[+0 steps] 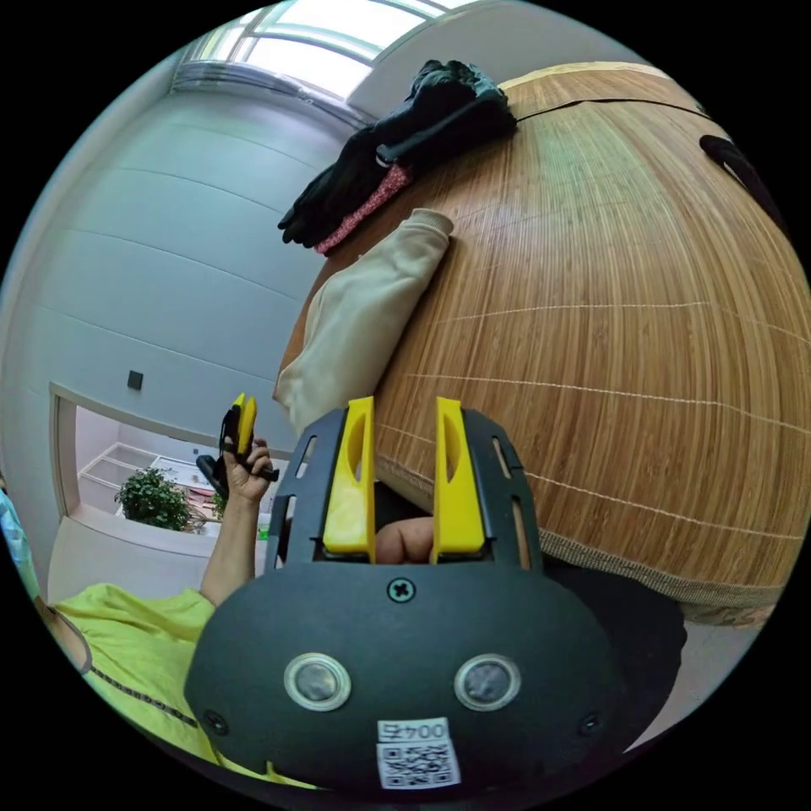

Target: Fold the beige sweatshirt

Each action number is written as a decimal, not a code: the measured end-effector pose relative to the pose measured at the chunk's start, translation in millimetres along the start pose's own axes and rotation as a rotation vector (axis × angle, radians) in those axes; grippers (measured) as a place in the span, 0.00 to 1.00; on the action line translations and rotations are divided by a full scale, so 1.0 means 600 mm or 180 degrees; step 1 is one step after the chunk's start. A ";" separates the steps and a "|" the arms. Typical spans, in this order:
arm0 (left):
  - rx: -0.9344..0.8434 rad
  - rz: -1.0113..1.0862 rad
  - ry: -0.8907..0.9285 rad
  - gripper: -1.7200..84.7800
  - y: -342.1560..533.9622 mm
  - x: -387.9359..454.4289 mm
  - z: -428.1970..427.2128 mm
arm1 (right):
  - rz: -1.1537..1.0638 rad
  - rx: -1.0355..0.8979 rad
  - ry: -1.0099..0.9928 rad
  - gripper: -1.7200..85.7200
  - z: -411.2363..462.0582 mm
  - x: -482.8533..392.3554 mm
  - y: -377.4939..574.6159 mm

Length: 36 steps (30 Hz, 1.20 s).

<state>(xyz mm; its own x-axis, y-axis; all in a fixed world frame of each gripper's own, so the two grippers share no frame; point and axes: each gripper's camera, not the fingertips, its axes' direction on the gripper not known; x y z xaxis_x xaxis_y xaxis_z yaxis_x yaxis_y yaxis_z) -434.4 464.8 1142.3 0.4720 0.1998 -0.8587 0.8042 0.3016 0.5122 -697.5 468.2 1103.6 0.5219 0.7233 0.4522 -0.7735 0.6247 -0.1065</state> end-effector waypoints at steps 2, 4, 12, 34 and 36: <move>-0.0252 0.0376 0.0067 0.14 0.008 0.088 0.024 | 0.0023 0.0111 0.0006 0.16 -0.004 0.000 -0.005; -0.0617 0.0663 -0.0171 0.18 0.041 0.190 0.077 | 0.0112 0.0122 -0.0117 0.16 0.003 0.004 -0.009; -0.0558 -0.0426 -0.0432 0.22 0.188 0.205 0.070 | 0.0254 0.0053 -0.0276 0.16 0.089 -0.014 -0.012; -0.2163 0.4329 -0.1805 0.27 0.288 1.076 0.661 | 0.0752 0.0540 -0.0348 0.08 -0.031 0.062 -0.044; -0.2306 0.4462 -0.2082 0.26 0.305 1.070 0.724 | 0.0800 0.0610 -0.0391 0.08 -0.052 0.084 -0.006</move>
<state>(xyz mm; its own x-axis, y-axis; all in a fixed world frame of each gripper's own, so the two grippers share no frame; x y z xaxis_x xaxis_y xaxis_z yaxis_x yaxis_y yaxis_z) 172.7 243.2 676.8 0.8283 0.3296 0.4530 -0.5533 0.6082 0.5692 -657.3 511.6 1099.0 0.2681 0.7995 0.5375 -0.9321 0.3563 -0.0652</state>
